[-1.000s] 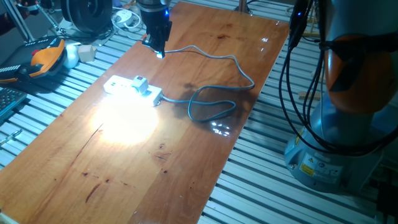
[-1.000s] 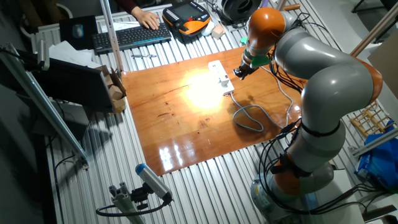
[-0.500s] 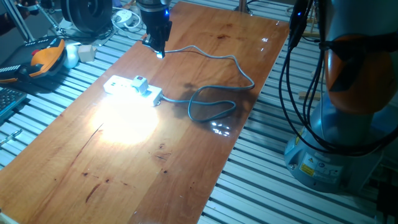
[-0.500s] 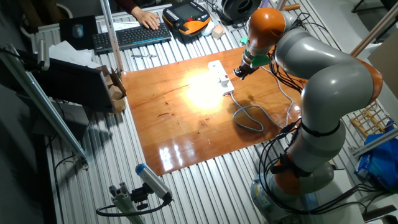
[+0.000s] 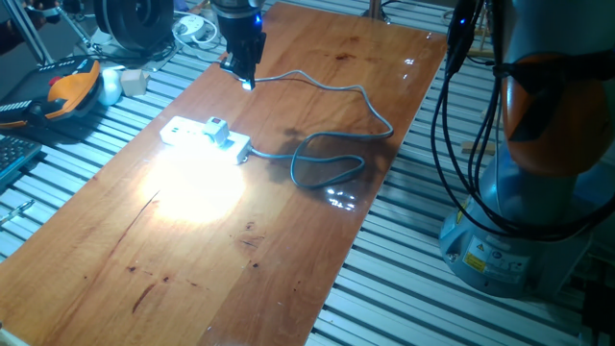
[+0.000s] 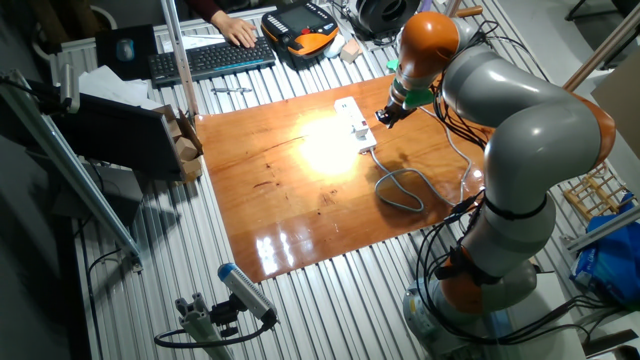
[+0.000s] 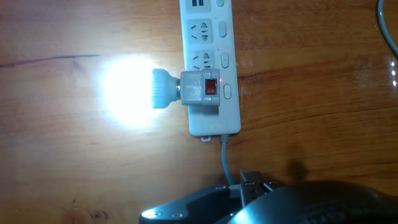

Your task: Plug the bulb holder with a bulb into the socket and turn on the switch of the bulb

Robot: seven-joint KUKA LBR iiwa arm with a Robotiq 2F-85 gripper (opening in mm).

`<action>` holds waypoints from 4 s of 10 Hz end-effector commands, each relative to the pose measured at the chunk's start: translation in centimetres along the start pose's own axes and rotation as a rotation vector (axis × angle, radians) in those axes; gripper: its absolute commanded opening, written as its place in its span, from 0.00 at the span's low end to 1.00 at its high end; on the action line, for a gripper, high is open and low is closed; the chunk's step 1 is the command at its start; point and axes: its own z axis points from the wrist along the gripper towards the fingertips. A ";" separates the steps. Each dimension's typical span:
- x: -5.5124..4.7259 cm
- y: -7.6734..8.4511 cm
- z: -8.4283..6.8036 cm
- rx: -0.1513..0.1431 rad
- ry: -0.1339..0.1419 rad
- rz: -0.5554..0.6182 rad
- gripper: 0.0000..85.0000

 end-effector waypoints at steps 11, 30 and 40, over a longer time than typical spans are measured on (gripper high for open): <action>0.0 0.0 0.3 0.000 -0.006 0.001 0.00; 0.1 -0.3 0.0 -0.005 -0.011 0.011 0.00; 0.1 0.3 -0.1 -0.029 -0.006 0.026 0.00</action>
